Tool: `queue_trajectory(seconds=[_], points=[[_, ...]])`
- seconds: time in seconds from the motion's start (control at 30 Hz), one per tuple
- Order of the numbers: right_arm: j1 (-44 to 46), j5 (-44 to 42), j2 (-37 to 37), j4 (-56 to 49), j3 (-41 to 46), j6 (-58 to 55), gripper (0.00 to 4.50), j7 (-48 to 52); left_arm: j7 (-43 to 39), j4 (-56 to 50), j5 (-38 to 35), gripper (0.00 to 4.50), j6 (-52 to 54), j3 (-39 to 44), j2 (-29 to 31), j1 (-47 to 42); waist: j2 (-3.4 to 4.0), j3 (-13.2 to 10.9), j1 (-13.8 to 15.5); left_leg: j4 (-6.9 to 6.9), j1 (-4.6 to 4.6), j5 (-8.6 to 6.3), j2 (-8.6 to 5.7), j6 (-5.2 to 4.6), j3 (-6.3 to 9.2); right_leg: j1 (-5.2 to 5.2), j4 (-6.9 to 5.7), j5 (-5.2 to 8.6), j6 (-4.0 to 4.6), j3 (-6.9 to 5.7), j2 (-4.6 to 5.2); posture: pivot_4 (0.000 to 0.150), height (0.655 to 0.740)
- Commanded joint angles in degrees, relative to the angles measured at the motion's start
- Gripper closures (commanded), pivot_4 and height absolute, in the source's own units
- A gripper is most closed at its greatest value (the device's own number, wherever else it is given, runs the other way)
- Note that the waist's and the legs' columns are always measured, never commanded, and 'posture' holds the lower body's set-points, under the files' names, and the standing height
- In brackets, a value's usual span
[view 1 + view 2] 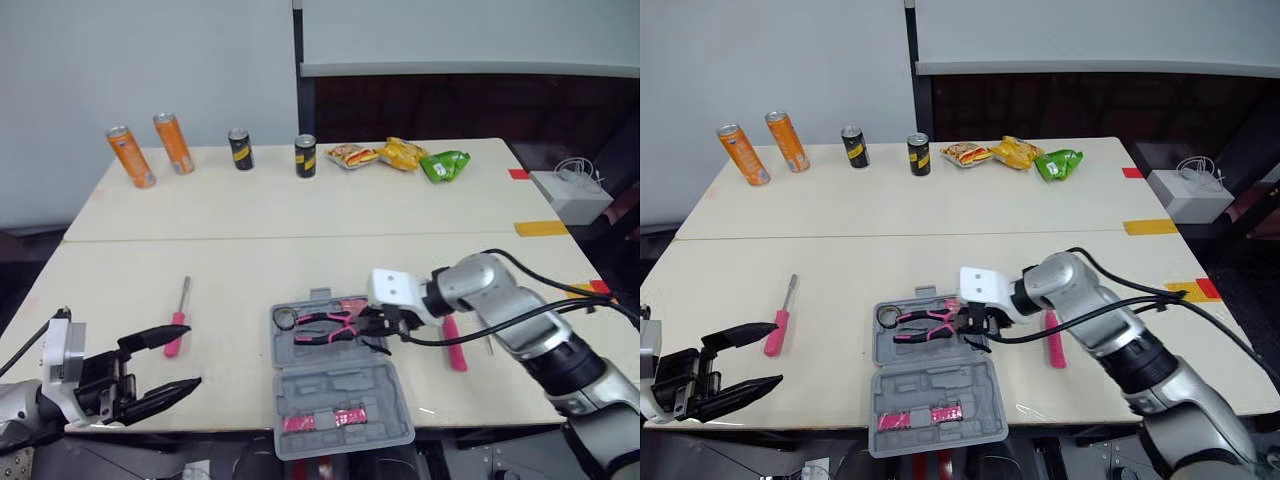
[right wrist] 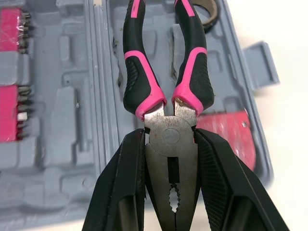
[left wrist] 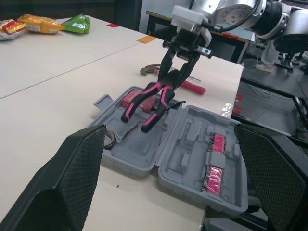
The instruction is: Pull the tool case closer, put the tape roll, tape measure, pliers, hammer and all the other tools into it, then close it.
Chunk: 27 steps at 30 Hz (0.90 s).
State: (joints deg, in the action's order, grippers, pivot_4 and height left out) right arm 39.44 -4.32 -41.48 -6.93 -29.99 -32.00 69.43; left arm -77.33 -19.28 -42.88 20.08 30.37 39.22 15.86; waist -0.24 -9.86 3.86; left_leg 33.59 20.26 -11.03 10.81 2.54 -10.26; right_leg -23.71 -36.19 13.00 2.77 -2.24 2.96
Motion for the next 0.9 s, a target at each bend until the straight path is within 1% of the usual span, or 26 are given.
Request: queue_trajectory(seconds=[0.03, 0.33, 0.5, 0.7, 0.9], points=[[2.07, 1.97, 1.85, -0.19, -0.85, 0.47, 3.55, 0.07, 1.55, -1.99, -1.04, 0.00, 0.00, -0.11, 1.13, -0.04, -0.01, 0.00, -0.09, 0.00, -0.01, -0.01, 0.00, 0.00, -0.01, 0.00, 0.00, 0.00, 0.00, 0.01, 0.00, 0.150, 0.7400], [2.81, 5.73, 5.14, 0.51, -4.70, -1.89, 3.55, 0.47, 3.11, -2.04, -1.58, 0.00, 0.09, 0.37, 2.13, 0.64, -0.03, -0.01, -0.78, 0.00, -0.05, 0.00, 0.05, 0.00, -0.04, 0.00, -0.05, -0.02, 0.03, 0.05, -0.06, 0.150, 0.7400], [4.00, 7.62, 8.17, 2.71, -6.37, -2.14, 3.55, -0.13, 3.01, -1.35, -1.49, 0.00, -0.35, 0.29, 2.48, 0.79, -0.04, -0.01, -1.08, 0.00, -0.09, 0.00, 0.13, 0.01, -0.11, 0.00, -0.07, -0.03, 0.06, 0.11, -0.14, 0.150, 0.7400], [4.50, 9.31, 11.17, 5.17, -7.81, -1.35, 3.55, -0.12, 2.29, -0.09, -0.92, 0.00, -1.26, 0.37, 2.49, 1.14, -0.04, -0.01, -1.04, 0.00, -0.16, -0.01, 0.27, 0.04, -0.18, 0.00, -0.10, -0.06, 0.10, 0.17, -0.28, 0.150, 0.7400], [4.34, 10.35, 12.17, 7.27, -8.51, 0.72, 3.55, 0.45, 1.43, 0.54, -0.75, 0.00, -2.29, 0.92, 2.46, 2.74, -0.07, 0.01, -1.06, 0.01, -0.25, -0.02, 0.28, 0.05, -0.30, 0.00, -0.11, -0.07, 0.13, 0.30, -0.31, 0.150, 0.7400]])
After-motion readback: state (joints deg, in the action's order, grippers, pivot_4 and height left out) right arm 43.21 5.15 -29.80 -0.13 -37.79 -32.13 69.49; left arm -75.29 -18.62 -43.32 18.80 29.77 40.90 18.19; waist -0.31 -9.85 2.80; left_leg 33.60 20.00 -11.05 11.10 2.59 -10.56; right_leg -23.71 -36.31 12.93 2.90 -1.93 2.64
